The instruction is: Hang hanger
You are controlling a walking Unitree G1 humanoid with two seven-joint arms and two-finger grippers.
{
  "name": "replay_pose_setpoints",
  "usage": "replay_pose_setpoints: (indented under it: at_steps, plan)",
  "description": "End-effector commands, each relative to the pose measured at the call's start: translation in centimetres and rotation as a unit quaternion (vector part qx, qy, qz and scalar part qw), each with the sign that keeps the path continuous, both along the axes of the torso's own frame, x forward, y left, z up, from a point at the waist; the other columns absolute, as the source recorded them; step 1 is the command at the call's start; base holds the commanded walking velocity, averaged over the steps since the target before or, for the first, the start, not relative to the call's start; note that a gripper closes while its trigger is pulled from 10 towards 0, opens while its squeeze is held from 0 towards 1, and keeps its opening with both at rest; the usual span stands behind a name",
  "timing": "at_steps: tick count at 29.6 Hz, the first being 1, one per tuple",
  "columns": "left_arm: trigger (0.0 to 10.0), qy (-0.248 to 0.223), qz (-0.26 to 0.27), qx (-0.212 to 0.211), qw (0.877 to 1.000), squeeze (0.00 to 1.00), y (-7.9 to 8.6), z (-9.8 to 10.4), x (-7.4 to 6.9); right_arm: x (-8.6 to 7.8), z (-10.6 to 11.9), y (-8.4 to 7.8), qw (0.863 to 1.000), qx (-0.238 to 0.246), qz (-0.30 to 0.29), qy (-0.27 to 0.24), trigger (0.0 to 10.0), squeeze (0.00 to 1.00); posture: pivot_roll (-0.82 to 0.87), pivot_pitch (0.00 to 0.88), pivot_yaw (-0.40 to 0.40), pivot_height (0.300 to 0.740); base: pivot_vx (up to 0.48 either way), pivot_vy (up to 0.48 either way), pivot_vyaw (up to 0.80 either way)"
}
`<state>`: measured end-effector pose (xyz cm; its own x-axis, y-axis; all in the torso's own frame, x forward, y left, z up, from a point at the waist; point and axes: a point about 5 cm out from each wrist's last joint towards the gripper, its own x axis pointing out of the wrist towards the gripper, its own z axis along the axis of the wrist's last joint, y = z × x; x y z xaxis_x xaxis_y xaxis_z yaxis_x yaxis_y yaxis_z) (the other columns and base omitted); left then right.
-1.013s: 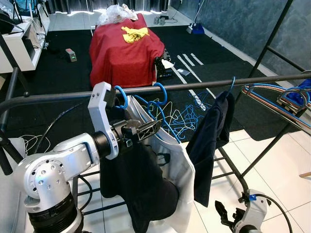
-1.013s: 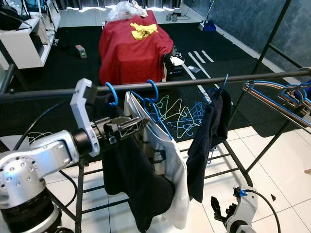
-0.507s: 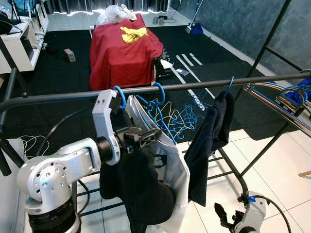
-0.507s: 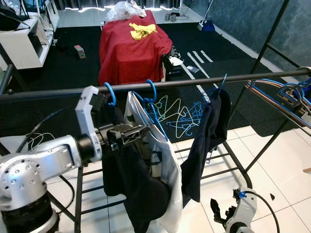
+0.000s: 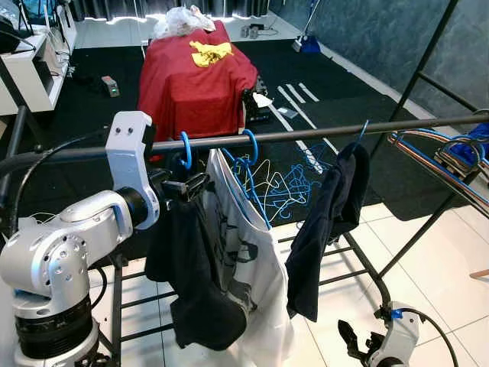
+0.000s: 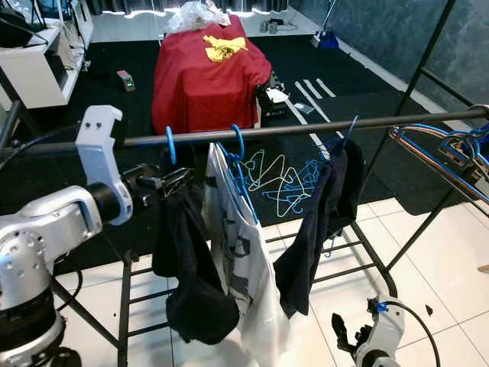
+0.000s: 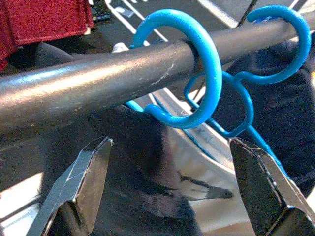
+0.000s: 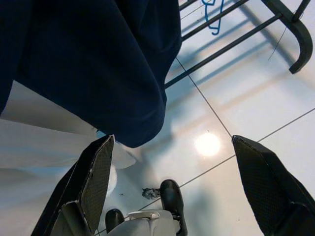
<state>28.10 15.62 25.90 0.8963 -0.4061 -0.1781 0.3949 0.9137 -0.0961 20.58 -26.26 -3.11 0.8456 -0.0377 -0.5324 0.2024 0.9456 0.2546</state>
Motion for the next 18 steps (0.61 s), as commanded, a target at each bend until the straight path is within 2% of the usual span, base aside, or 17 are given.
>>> replay_pose_setpoints:
  at_steps: [1, 9, 18]
  plan:
    - [10.0, -0.003, 0.002, 0.023, 1.000, 0.00, 0.0, -0.3, -0.1, -0.6, -0.3, -0.4, 1.000, 0.003, -0.010, 0.005, 10.0, 0.00, -0.08, 0.124, -0.058, 0.740, 0.000, 0.000, 0.00]
    - [10.0, -0.003, 0.000, 0.090, 0.996, 0.00, -0.2, -1.1, -0.2, -0.5, -0.3, -0.4, 1.000, 0.003, -0.010, 0.004, 10.0, 0.00, -0.08, 0.126, -0.060, 0.740, 0.000, 0.000, 0.00]
    - [10.0, 0.013, -0.001, 0.127, 0.992, 0.00, -0.3, -2.4, -0.3, -0.5, -0.2, -0.5, 1.000, 0.003, -0.010, 0.004, 10.0, 0.00, -0.08, 0.126, -0.059, 0.740, 0.000, 0.000, 0.00]
